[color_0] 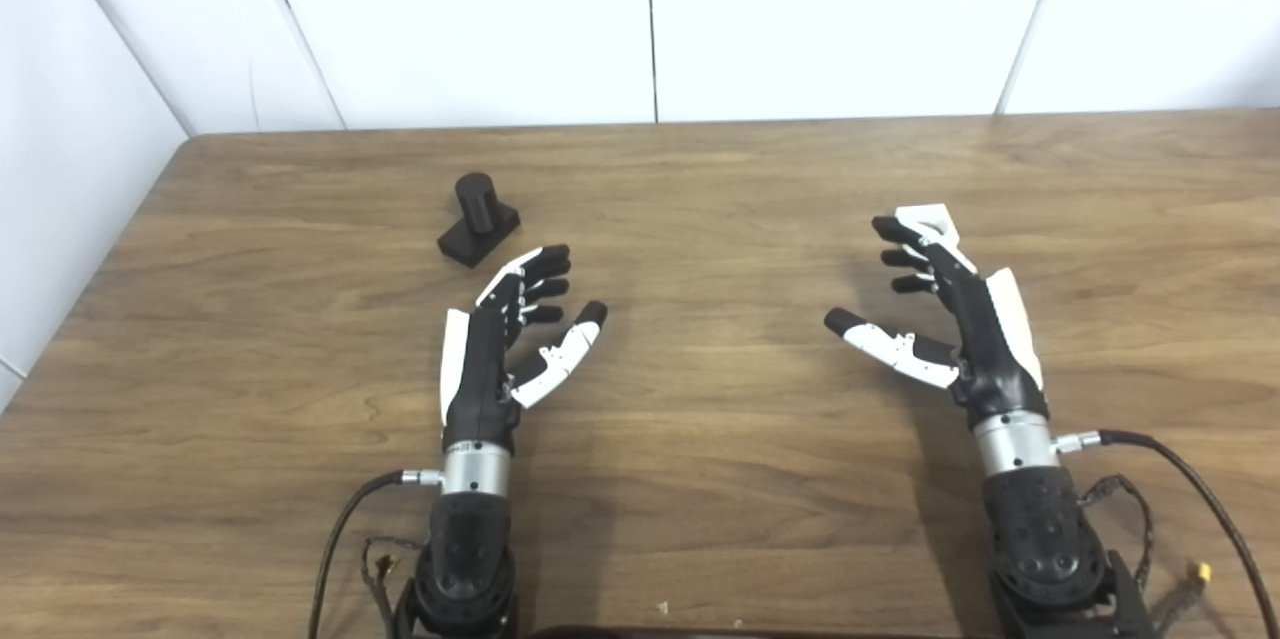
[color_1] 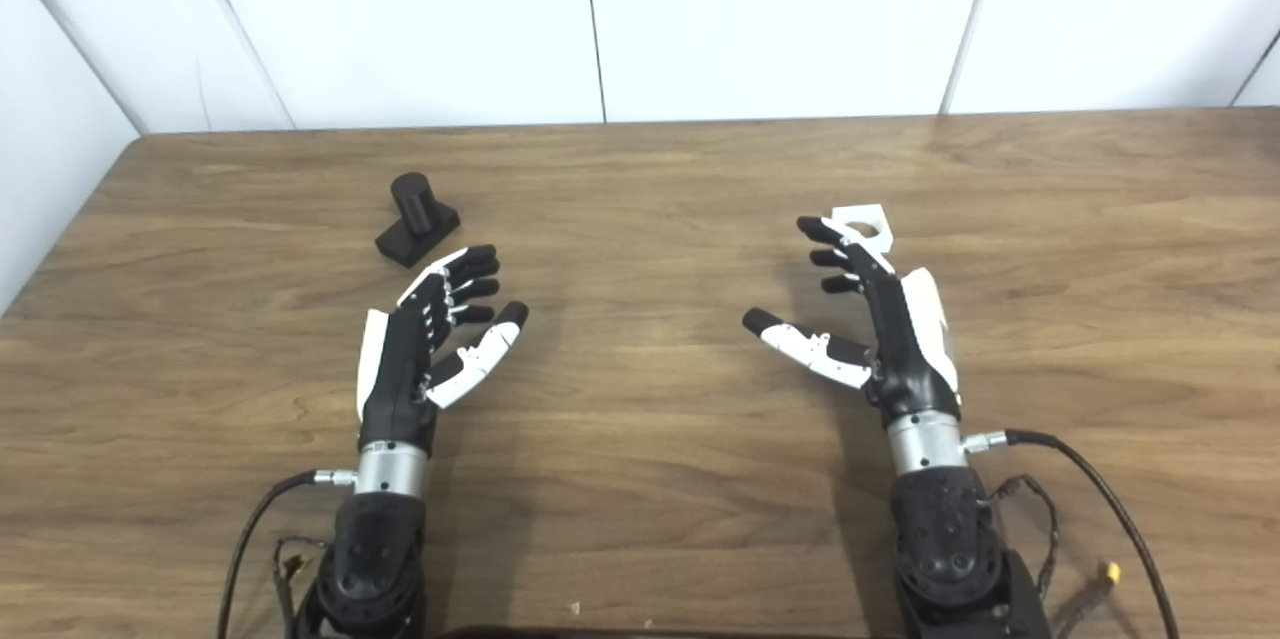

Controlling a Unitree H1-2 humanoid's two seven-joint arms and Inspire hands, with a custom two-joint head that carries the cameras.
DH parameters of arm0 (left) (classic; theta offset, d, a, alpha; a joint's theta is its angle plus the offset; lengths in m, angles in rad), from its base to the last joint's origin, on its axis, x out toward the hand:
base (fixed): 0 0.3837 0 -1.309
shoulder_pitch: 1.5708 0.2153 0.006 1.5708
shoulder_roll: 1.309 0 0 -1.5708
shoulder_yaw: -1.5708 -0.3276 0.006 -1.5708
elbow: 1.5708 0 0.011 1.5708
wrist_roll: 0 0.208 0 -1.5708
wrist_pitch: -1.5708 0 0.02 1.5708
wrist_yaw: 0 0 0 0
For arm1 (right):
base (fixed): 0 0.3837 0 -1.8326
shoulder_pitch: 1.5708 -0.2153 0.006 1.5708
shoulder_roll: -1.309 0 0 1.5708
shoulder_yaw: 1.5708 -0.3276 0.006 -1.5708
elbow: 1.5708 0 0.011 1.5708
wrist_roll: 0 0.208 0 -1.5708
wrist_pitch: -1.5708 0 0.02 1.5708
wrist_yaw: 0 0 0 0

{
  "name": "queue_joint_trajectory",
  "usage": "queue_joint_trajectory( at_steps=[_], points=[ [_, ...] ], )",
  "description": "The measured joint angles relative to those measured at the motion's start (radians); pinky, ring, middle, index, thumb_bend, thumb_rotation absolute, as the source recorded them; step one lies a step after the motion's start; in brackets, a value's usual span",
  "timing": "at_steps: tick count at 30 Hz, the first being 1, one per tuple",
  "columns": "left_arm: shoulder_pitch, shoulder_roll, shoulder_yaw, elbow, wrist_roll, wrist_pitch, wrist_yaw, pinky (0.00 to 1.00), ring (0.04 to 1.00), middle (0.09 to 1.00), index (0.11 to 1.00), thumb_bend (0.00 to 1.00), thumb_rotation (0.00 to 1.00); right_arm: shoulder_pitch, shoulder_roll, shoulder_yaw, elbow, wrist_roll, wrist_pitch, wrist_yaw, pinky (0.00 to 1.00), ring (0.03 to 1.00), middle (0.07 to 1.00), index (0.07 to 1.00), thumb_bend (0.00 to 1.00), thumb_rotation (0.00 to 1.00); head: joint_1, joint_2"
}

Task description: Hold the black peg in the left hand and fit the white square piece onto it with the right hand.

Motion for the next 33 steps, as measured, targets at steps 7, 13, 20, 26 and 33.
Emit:
queue_joint_trajectory(
  at_steps=[7,13,20,26,33],
  points=[
    [-0.001,-0.028,-0.019,0.004,0.025,0.007,0.018,0.64,0.743,0.778,0.750,0.56,0.29,0.001,-0.012,-0.018,0.000,0.038,-0.001,0.010,0.68,0.769,0.805,0.795,0.72,0.37,0.138,-0.021],
    [-0.016,-0.043,-0.038,0.025,0.065,0.007,0.037,0.59,0.729,0.769,0.740,0.56,0.27,0.000,-0.020,-0.035,0.003,0.059,-0.023,0.010,0.66,0.759,0.790,0.782,0.73,0.35,0.143,-0.025],
    [-0.017,-0.043,-0.029,0.023,0.074,0.039,0.037,0.55,0.701,0.770,0.748,0.59,0.27,-0.002,-0.021,-0.036,0.007,0.061,-0.038,0.009,0.67,0.755,0.791,0.780,0.73,0.37,0.141,-0.026],
    [-0.029,-0.002,-0.010,0.017,0.102,0.075,0.037,0.62,0.756,0.818,0.757,0.65,0.32,-0.004,-0.021,-0.036,0.009,0.068,-0.038,0.009,0.67,0.756,0.790,0.780,0.73,0.37,0.137,-0.031],
    [-0.080,0.095,0.019,-0.008,0.205,0.120,0.058,0.59,0.718,0.783,0.736,0.69,0.26,-0.005,-0.024,-0.037,0.014,0.075,-0.046,0.009,0.67,0.759,0.795,0.782,0.73,0.37,0.137,-0.032]
  ],
)
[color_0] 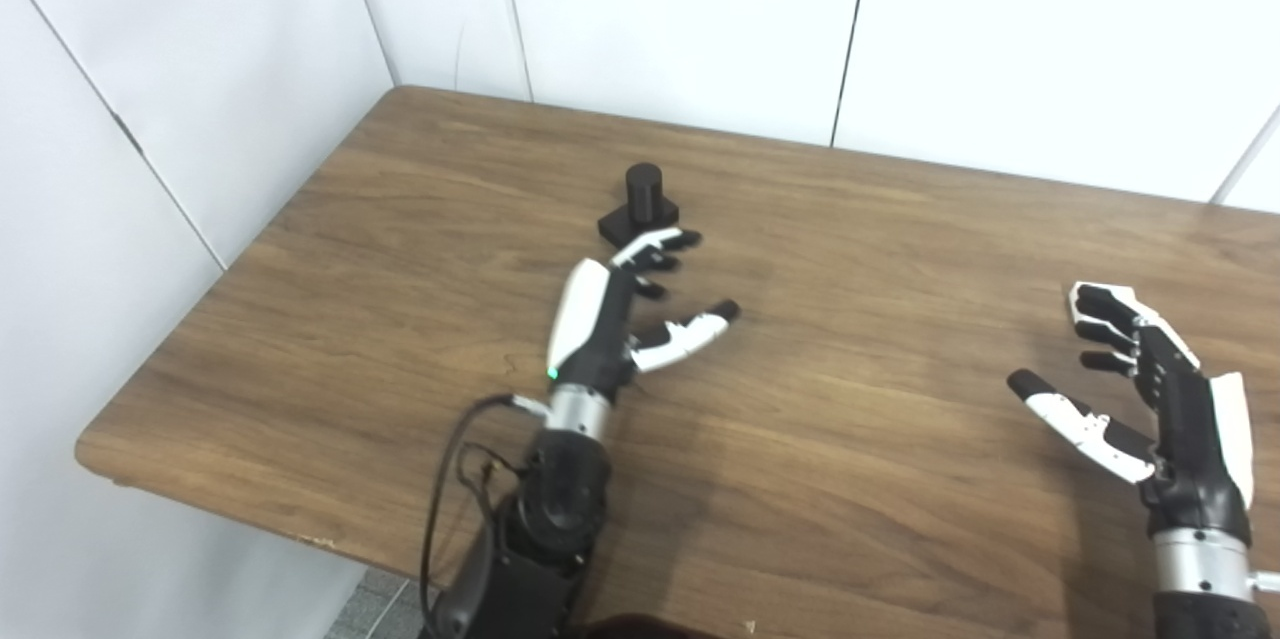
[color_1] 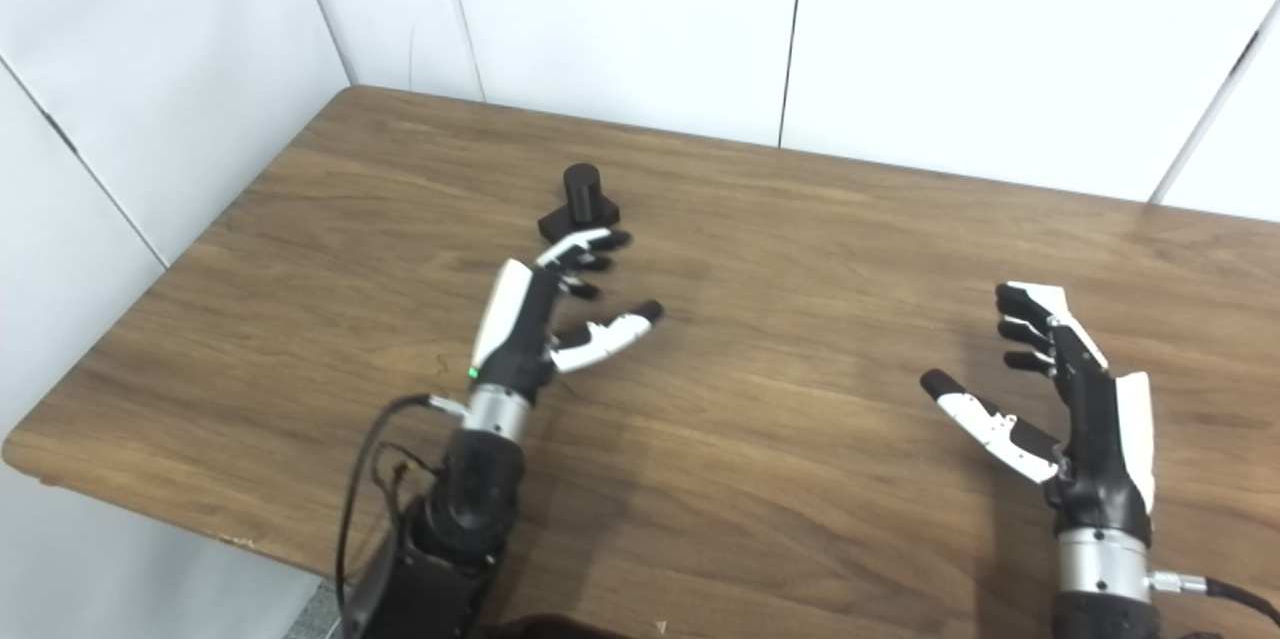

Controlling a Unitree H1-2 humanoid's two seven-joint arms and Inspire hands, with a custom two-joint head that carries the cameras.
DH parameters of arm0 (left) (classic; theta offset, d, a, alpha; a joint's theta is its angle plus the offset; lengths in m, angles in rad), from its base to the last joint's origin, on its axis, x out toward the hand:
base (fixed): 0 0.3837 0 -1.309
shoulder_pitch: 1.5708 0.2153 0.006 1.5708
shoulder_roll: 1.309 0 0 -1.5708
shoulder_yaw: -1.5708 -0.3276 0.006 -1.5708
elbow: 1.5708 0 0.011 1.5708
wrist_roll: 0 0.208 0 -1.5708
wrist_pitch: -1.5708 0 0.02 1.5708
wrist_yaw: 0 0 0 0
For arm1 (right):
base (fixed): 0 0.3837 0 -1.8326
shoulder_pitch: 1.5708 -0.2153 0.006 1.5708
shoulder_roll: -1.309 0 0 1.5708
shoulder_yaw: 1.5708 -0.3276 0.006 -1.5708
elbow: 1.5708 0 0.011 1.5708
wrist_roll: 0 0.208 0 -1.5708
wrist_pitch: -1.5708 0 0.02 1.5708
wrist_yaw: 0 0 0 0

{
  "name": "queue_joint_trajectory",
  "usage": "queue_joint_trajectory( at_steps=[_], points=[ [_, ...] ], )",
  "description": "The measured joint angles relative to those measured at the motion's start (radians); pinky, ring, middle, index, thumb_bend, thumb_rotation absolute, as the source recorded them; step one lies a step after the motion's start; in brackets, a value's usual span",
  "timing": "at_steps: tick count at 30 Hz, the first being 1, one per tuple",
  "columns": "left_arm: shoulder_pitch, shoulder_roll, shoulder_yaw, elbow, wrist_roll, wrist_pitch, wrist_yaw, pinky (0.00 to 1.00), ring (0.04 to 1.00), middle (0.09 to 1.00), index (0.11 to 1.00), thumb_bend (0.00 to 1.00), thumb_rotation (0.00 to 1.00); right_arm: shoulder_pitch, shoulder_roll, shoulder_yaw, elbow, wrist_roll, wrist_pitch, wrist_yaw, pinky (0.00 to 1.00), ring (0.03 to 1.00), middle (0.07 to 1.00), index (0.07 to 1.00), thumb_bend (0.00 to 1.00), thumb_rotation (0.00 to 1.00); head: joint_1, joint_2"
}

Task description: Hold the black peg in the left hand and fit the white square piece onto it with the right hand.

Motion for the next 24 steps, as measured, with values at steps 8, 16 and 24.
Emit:
queue_joint_trajectory(
  at_steps=[8,16,24],
  points=[
    [-0.048,0.031,0.012,-0.007,0.048,0.056,0.003,0.63,0.744,0.767,0.711,0.67,0.25,-0.002,-0.001,-0.001,0.000,0.001,0.000,0.000,0.66,0.757,0.792,0.777,0.73,0.37,0.000,-0.002],
    [-0.074,0.064,0.023,-0.006,0.111,0.087,0.026,0.64,0.763,0.786,0.709,0.65,0.27,-0.007,-0.006,-0.004,0.008,0.004,0.000,0.000,0.67,0.757,0.789,0.772,0.73,0.37,0.003,0.002],
    [-0.110,0.094,0.009,0.017,0.240,0.139,0.075,0.66,0.794,0.824,0.708,0.66,0.32,-0.009,-0.007,-0.003,0.009,0.004,0.000,0.000,0.67,0.755,0.792,0.773,0.73,0.37,-0.002,0.003]
  ],
)
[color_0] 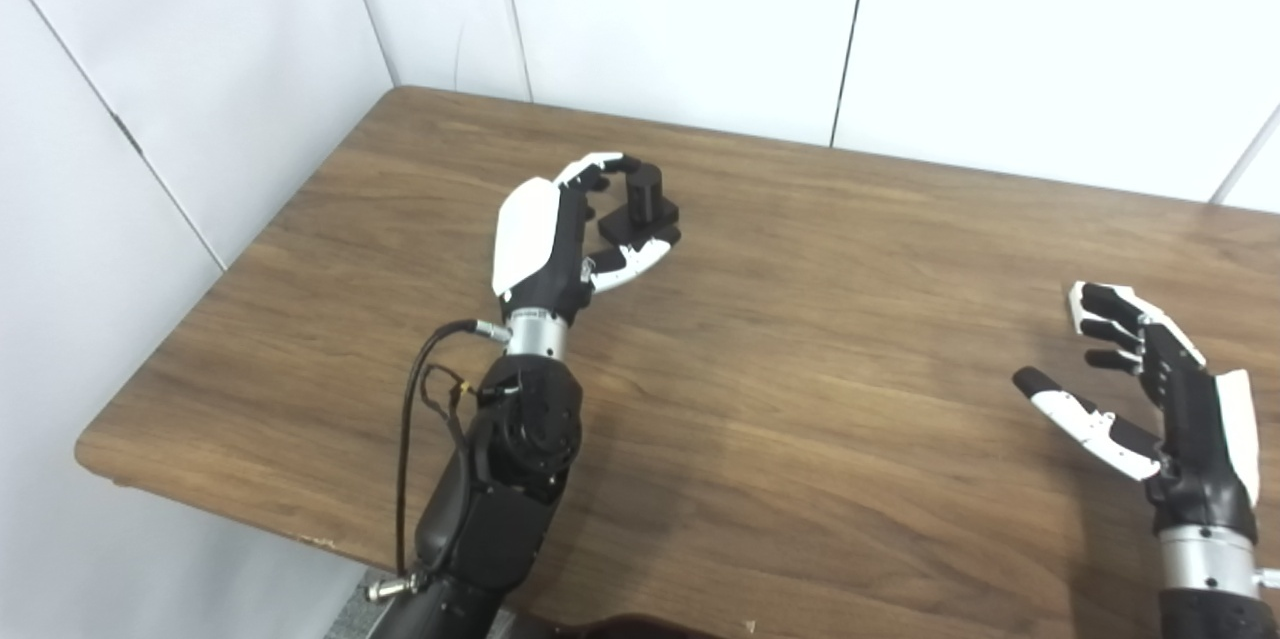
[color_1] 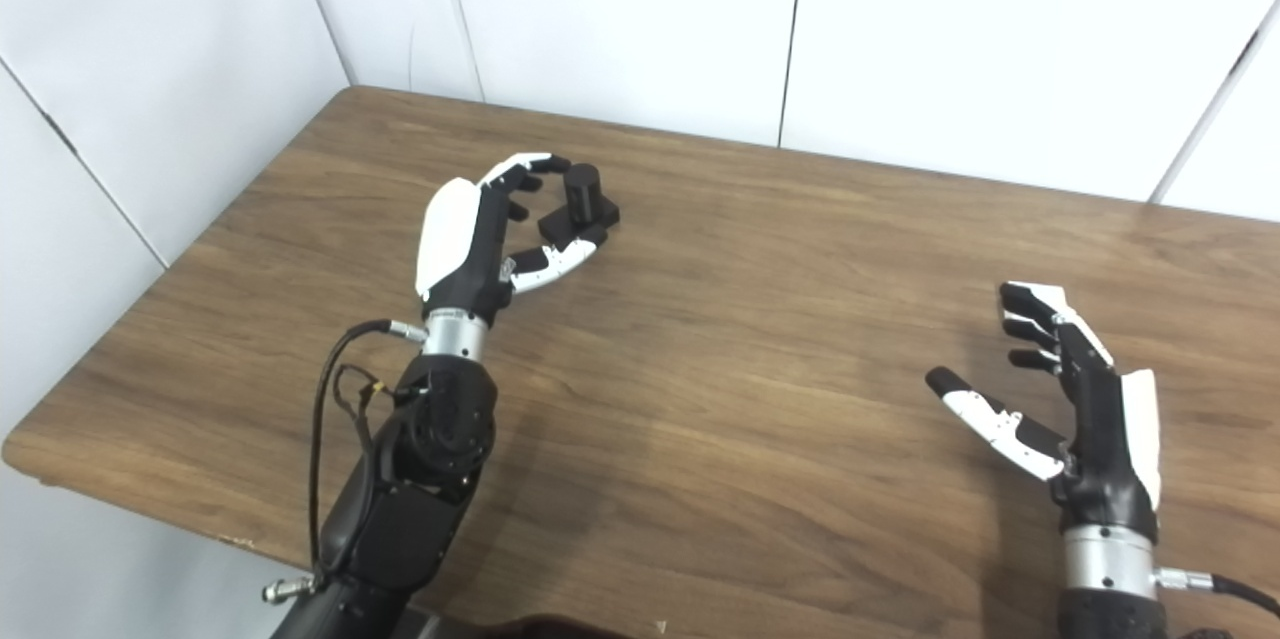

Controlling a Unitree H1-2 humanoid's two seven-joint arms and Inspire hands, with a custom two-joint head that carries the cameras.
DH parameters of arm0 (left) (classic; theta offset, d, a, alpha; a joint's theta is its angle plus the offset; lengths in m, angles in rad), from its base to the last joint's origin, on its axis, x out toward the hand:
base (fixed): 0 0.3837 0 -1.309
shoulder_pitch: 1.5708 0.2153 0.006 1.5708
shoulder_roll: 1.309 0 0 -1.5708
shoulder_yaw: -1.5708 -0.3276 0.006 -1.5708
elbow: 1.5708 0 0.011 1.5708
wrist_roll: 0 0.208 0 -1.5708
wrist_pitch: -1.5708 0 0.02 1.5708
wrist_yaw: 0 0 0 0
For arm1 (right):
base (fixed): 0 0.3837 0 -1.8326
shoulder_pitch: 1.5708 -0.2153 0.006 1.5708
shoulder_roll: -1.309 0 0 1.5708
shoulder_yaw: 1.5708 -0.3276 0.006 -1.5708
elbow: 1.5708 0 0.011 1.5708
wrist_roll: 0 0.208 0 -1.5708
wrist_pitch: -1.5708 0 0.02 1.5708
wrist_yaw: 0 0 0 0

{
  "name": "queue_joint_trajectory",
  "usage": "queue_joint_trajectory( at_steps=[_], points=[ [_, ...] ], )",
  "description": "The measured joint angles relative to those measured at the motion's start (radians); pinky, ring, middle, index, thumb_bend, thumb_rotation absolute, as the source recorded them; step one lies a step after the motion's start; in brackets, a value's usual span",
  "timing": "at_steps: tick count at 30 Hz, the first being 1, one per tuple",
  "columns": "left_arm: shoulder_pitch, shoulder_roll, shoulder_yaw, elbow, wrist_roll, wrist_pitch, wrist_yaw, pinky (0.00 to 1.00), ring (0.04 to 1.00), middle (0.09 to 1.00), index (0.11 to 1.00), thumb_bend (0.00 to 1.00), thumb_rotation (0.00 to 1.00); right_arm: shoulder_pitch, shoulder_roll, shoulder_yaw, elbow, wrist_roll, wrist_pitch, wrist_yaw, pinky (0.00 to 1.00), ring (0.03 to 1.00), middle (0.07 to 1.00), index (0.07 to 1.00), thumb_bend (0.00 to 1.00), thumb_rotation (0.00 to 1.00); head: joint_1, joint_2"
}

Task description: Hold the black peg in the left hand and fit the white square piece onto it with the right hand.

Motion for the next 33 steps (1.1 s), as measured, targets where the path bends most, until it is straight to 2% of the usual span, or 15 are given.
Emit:
queue_joint_trajectory(
  at_steps=[6,7,12,22,26,33],
  points=[
    [-0.036,0.014,-0.011,0.025,0.067,0.048,0.016,0.83,0.884,0.886,0.723,0.68,0.39,0.000,-0.002,-0.001,0.000,0.000,0.001,0.000,0.67,0.755,0.792,0.775,0.73,0.38,-0.005,-0.002],
    [-0.044,0.015,-0.015,0.030,0.081,0.058,0.016,0.89,0.925,0.919,0.729,0.70,0.41,-0.001,-0.003,-0.001,0.000,0.000,0.002,0.000,0.67,0.753,0.789,0.773,0.73,0.37,-0.008,-0.002],
    [-0.078,0.020,-0.025,0.077,0.123,0.101,0.023,0.99,0.998,0.998,0.759,0.77,0.48,-0.001,-0.003,-0.001,0.000,0.000,0.002,0.000,0.67,0.758,0.797,0.779,0.72,0.36,-0.012,0.003],
    [-0.124,0.044,-0.050,0.130,0.159,0.175,0.010,1.00,1.000,1.000,0.774,0.84,0.53,0.000,-0.003,-0.002,-0.001,-0.005,0.000,-0.006,0.67,0.786,0.819,0.822,0.69,0.34,-0.029,0.008],
    [-0.153,0.053,-0.069,0.173,0.160,0.200,0.002,1.00,1.000,1.000,0.703,0.86,0.52,0.000,-0.001,-0.005,-0.002,-0.005,0.000,-0.008,0.68,0.791,0.824,0.883,0.68,0.35,-0.034,0.008],
    [-0.190,0.061,-0.099,0.286,0.158,0.210,0.004,1.00,1.000,1.000,0.677,0.92,0.58,0.003,0.003,-0.013,-0.007,-0.004,0.000,-0.015,0.67,0.785,0.825,0.897,0.68,0.35,-0.041,0.012]
  ],
)
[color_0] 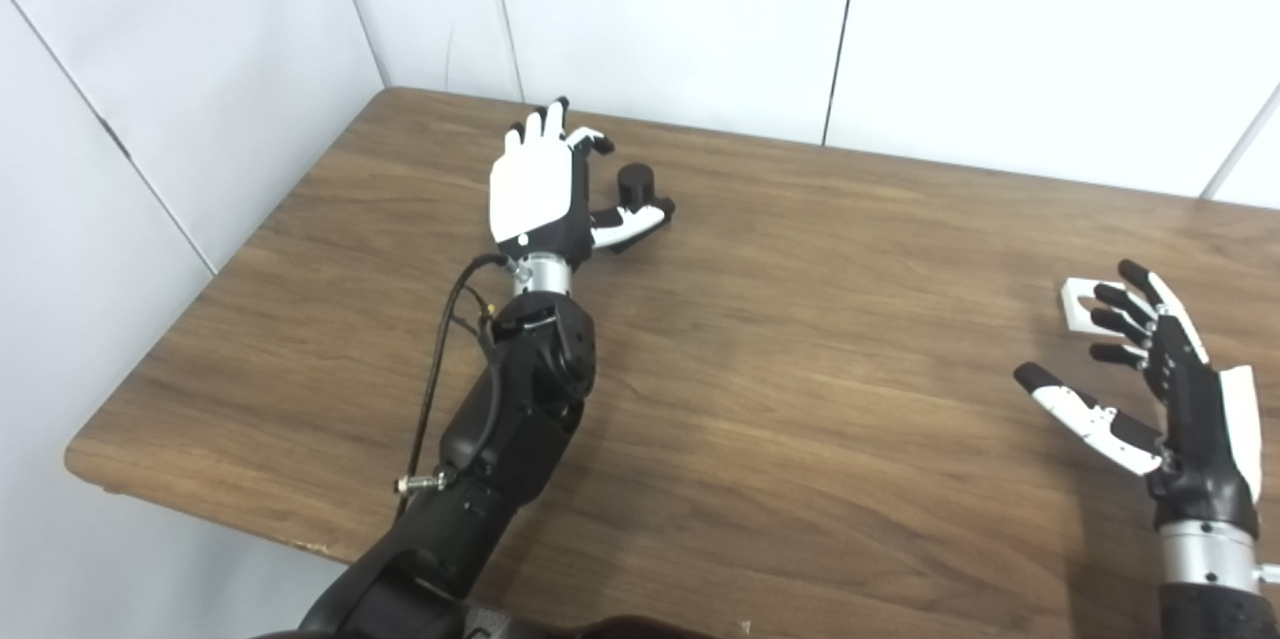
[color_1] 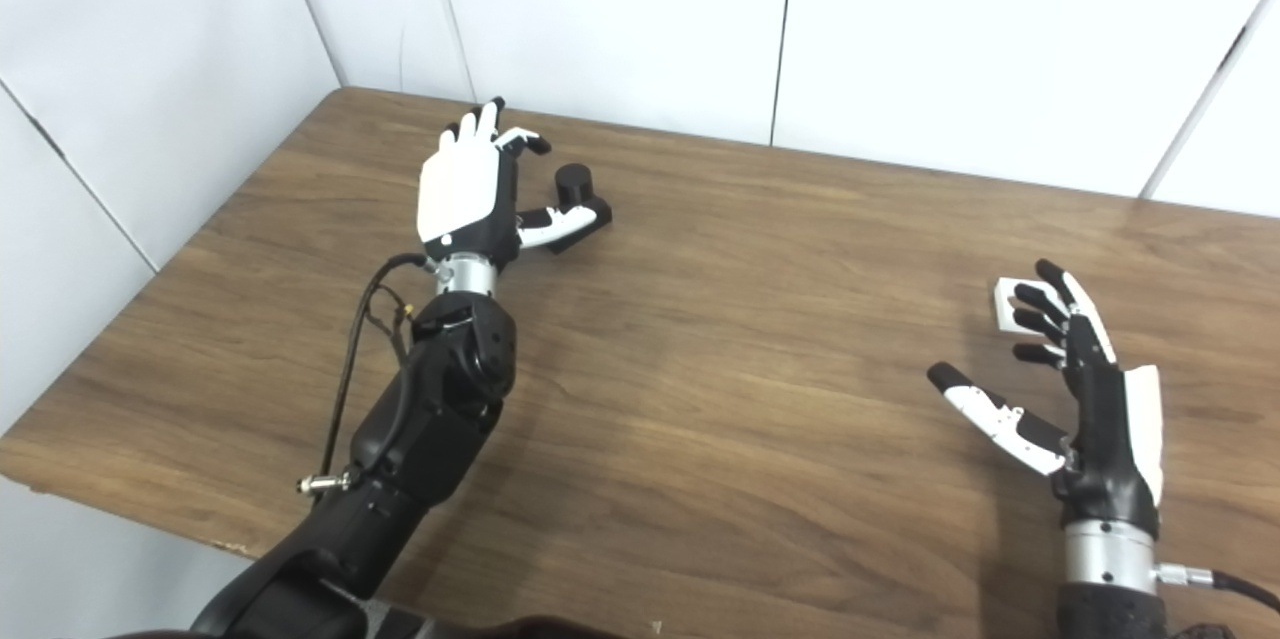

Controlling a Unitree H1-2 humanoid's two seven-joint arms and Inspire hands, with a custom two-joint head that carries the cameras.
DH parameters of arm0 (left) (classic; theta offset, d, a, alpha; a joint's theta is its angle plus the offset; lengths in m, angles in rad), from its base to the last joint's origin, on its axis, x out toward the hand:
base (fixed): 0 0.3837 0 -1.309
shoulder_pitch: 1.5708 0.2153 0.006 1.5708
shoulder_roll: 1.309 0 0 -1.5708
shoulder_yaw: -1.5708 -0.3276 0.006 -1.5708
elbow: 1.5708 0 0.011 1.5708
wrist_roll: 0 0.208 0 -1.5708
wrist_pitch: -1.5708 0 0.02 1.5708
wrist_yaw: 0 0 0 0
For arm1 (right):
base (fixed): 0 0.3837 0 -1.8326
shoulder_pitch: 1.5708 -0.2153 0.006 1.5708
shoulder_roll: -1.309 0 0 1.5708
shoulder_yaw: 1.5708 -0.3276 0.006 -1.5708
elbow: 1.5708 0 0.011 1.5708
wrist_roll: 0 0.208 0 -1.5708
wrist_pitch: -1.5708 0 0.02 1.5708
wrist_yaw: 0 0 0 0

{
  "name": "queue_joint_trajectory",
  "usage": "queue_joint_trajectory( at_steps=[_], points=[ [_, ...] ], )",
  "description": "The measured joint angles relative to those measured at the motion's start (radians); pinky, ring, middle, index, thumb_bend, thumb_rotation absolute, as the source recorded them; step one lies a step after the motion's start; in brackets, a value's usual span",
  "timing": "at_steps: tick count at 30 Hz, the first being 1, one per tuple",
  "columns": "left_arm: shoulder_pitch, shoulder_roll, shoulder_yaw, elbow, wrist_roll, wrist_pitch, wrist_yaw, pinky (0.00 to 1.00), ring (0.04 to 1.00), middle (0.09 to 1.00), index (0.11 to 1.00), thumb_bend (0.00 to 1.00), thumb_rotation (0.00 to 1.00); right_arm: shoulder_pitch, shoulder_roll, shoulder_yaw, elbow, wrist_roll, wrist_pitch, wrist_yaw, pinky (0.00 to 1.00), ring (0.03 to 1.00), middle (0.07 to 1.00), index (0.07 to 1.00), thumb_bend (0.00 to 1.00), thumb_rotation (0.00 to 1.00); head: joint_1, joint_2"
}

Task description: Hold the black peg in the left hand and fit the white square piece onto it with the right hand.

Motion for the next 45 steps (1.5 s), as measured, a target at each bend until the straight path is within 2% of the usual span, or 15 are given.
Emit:
queue_joint_trajectory(
  at_steps=[7,14,29,31,36,37,40,45],
  points=[
    [-0.030,0.008,-0.021,0.083,-0.011,0.001,-0.002,1.00,1.000,1.000,0.643,0.94,0.56,0.004,0.000,-0.003,-0.004,0.000,0.000,-0.002,0.68,0.789,0.828,0.891,0.69,0.38,-0.005,0.002],
    [-0.046,0.009,-0.040,0.187,-0.025,-0.002,0.009,1.00,1.000,1.000,0.635,0.93,0.55,0.009,0.000,-0.003,-0.011,-0.002,0.001,-0.002,0.66,0.781,0.820,0.880,0.69,0.35,-0.008,0.008],
    [-0.065,0.026,-0.077,0.254,-0.052,-0.027,0.078,1.00,1.000,1.000,0.628,0.90,0.50,0.030,-0.002,-0.008,-0.030,-0.005,0.001,-0.002,0.65,0.775,0.820,0.868,0.68,0.35,-0.014,0.014],
    [-0.067,0.027,-0.082,0.263,-0.052,-0.036,0.091,1.00,1.000,0.994,0.617,0.88,0.47,0.031,-0.002,-0.009,-0.031,-0.006,0.001,-0.002,0.66,0.777,0.821,0.867,0.69,0.36,-0.017,0.015],
    [-0.083,0.023,-0.082,0.295,-0.087,-0.088,0.142,1.00,1.000,0.950,0.549,0.79,0.29,0.043,-0.003,-0.011,-0.044,-0.019,0.002,-0.002,0.66,0.773,0.819,0.864,0.68,0.37,-0.023,0.015],
    [-0.087,0.022,-0.082,0.299,-0.092,-0.092,0.152,1.00,1.000,0.940,0.504,0.59,0.14,0.046,-0.003,-0.011,-0.046,-0.020,0.003,-0.002,0.66,0.778,0.823,0.866,0.68,0.36,-0.025,0.017],
    [-0.102,0.016,-0.083,0.323,-0.102,-0.111,0.174,1.00,0.995,0.930,0.489,0.53,0.09,0.050,-0.002,-0.013,-0.049,-0.019,0.006,-0.002,0.66,0.782,0.825,0.868,0.68,0.37,-0.026,0.018],
    [-0.120,0.013,-0.090,0.332,-0.104,-0.120,0.199,1.00,0.977,0.910,0.482,0.51,0.08,0.058,-0.002,-0.016,-0.057,-0.020,0.012,-0.002,0.66,0.779,0.824,0.869,0.69,0.40,-0.026,0.023]
  ],
)
